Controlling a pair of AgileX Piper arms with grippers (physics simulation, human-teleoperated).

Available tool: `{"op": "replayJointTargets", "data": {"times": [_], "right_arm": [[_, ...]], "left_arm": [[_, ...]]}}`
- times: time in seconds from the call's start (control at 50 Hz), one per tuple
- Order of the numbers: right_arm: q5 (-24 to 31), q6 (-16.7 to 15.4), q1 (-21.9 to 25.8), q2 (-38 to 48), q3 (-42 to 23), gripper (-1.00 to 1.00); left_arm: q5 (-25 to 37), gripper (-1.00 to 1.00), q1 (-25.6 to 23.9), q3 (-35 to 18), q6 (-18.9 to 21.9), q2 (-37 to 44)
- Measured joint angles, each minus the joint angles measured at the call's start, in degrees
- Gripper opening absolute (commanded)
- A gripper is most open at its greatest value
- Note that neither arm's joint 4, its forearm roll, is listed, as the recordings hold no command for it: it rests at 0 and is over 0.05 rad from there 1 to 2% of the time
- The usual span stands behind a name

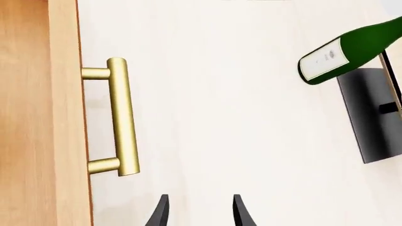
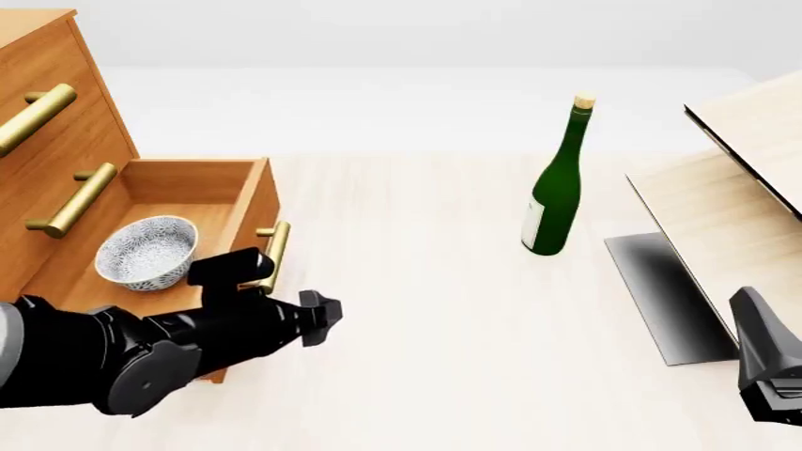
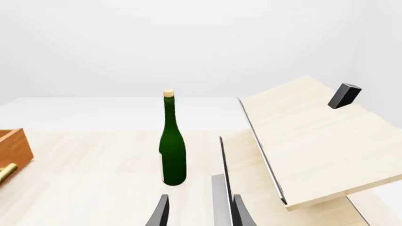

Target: Put the bowl in the bottom drawer of the cabinet and close it.

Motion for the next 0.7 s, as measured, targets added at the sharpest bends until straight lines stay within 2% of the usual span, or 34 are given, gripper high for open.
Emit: {"op": "replayJointTargets", "data": {"times": [0.7], "right_arm": [[0.0, 0.0, 0.0, 0.0, 0.0, 1.0]], "left_arm": [[0.43, 1.0, 4.3, 0.87, 0.53, 0.76]]}}
